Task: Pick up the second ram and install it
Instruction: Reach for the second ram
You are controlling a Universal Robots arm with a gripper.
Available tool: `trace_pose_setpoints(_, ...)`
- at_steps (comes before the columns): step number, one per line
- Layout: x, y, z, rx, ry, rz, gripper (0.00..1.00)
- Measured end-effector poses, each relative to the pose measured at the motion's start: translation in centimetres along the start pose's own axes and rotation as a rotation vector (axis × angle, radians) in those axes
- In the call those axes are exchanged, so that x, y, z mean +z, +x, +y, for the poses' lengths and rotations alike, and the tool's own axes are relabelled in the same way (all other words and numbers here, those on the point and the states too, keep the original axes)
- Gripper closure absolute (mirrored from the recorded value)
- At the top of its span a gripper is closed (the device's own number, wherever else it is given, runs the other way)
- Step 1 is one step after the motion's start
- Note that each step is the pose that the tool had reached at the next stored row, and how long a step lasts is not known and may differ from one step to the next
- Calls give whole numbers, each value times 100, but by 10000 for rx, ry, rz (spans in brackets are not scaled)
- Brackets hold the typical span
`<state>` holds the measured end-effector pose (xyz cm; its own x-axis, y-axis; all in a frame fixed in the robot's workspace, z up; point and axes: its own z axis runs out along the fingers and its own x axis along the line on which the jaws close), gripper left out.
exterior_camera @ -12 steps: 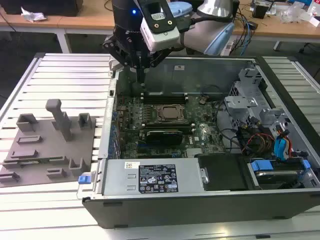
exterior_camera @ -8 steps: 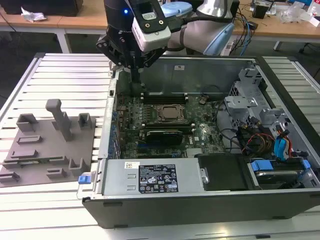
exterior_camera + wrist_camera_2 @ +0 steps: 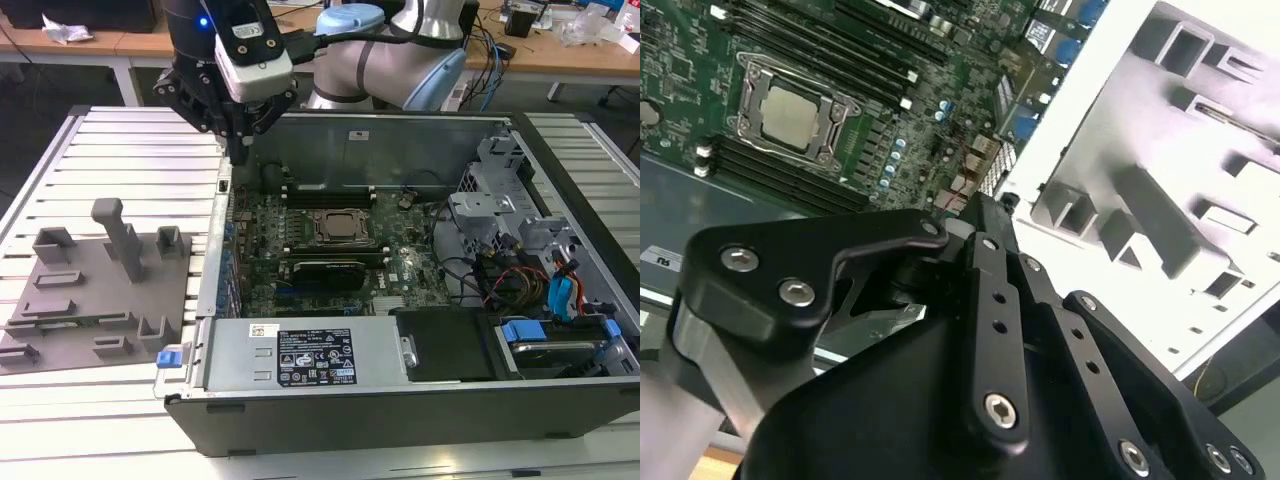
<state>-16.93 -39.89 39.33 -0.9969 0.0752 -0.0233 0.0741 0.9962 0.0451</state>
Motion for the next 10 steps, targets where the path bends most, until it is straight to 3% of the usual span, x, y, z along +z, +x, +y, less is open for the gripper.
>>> trace_pose_setpoints(2,-2,66,-5,2,0,0,89)
trace_pose_setpoints(8,-4,156,-12,0,0,1,89)
trace_pose_setpoints(10,-5,217,-16,0,0,0,89)
